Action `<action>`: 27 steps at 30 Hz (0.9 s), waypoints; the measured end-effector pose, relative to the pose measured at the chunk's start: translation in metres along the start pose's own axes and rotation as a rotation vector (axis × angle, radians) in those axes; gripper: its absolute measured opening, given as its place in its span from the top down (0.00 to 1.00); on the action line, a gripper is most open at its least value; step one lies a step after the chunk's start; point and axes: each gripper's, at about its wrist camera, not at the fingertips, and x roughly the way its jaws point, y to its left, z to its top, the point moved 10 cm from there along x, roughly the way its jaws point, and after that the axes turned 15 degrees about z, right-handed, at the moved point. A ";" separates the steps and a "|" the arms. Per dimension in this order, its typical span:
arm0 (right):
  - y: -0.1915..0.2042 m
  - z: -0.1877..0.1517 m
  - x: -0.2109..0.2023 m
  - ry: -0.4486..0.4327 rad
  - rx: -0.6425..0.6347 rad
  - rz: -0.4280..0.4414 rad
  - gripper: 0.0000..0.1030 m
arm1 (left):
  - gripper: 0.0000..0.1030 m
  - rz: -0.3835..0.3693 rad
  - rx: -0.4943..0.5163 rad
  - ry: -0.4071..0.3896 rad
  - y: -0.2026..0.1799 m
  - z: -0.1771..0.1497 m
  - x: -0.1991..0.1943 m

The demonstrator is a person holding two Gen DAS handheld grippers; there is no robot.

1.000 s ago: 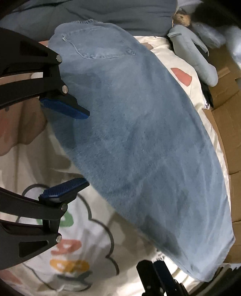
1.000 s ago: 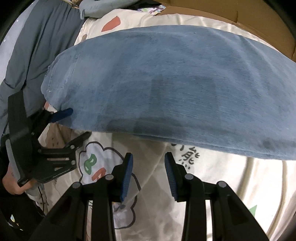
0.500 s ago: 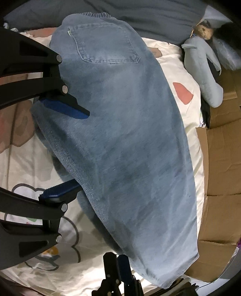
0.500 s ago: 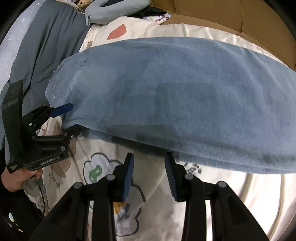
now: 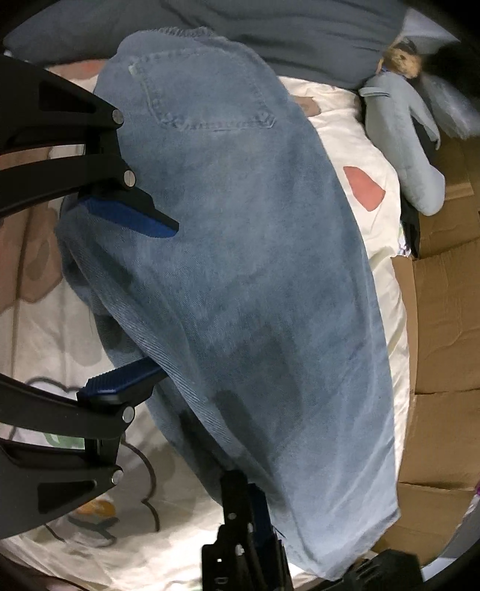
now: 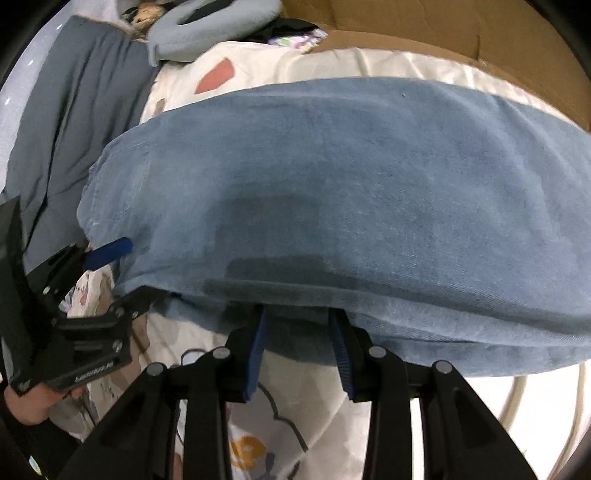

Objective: Fold clothes
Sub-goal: 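Press the folded pants edge with the left gripper to smooth it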

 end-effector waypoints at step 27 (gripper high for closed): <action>-0.014 -0.049 -0.004 0.081 -0.006 0.034 0.72 | 0.35 0.079 -0.333 0.108 0.055 -0.063 0.021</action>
